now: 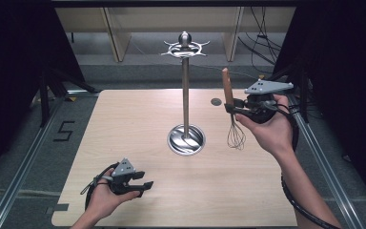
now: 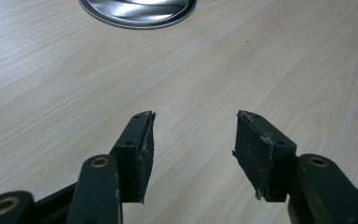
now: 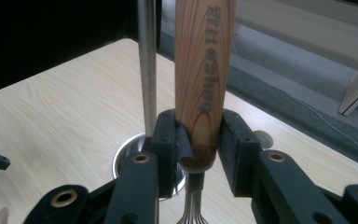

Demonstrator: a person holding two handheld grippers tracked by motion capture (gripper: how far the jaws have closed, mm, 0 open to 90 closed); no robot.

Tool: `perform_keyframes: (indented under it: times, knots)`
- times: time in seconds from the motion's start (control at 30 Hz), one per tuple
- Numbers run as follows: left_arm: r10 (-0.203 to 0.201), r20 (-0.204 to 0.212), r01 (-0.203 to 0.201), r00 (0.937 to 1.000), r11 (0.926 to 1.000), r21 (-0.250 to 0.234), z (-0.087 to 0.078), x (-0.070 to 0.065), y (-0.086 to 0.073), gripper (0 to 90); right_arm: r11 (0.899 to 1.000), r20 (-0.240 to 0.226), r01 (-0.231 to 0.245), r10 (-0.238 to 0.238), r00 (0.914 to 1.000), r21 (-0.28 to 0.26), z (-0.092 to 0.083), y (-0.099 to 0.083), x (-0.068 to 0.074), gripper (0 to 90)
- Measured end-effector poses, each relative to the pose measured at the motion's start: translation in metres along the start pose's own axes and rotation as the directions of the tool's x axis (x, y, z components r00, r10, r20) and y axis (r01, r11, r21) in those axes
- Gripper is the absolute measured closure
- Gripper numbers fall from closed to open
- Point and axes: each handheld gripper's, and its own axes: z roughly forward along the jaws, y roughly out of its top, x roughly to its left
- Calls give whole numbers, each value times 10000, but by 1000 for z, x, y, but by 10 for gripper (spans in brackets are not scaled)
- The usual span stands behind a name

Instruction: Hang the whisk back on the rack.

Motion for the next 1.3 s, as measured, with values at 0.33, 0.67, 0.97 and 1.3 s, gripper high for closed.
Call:
perform_keyframes:
  times: [0.33, 0.67, 0.97, 1.3]
  knots:
    - [-23, 80, 24, 10000, 10000, -13, 0, 0, 0, 464, 9993, -92, 365, -365, 9993, 51, 0, 5, -1, 702]
    - [-24, 80, 24, 10000, 10000, -18, 0, 0, 0, 464, 9998, -111, 106, -104, 9999, 156, 1, 9, 0, 702]
    - [-181, 89, 183, 9998, 9997, -151, 1, -1, 0, 463, 9996, -140, 262, -261, 9996, 83, 2, 12, 0, 702]
    - [-163, 73, 164, 9998, 9997, -183, 0, -1, 0, 463, 9995, -140, 286, -284, 9995, 92, 2, 18, 1, 702]
